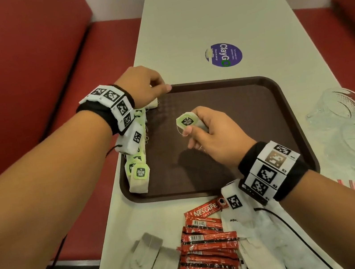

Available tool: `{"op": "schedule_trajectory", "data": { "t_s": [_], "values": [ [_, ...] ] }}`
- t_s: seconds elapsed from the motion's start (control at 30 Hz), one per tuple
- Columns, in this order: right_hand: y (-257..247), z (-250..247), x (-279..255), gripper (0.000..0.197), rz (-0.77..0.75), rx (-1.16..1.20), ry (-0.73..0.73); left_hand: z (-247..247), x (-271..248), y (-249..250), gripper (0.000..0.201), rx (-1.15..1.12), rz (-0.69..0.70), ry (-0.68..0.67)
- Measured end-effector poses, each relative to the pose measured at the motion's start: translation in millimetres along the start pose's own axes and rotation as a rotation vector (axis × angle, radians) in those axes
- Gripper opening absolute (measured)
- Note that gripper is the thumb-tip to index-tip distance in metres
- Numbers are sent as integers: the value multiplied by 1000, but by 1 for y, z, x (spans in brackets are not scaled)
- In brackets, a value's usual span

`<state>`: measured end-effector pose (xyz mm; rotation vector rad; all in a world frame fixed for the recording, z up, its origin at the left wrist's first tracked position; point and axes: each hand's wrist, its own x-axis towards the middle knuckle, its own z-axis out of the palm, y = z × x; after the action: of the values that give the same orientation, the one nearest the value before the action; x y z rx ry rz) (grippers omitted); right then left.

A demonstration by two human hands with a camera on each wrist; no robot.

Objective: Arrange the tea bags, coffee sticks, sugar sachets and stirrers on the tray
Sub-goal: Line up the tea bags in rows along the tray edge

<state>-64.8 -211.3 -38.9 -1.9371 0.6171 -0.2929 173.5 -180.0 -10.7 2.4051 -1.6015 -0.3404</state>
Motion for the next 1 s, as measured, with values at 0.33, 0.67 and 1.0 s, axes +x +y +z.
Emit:
{"op": "schedule_trajectory", "data": {
  "t_s": [0.33, 0.67, 1.0],
  "values": [
    [1, 1, -2, 10, -24, 82, 14, 11, -85, 43, 10, -425, 246, 103],
    [4, -2, -3, 18, -43, -182, 19, -7, -84, 26, 6, -341, 145, 233],
    [12, -8, -29, 31, 47, -602, -612, -7, -2, -17, 25, 140, -96, -88]
  ]
}}
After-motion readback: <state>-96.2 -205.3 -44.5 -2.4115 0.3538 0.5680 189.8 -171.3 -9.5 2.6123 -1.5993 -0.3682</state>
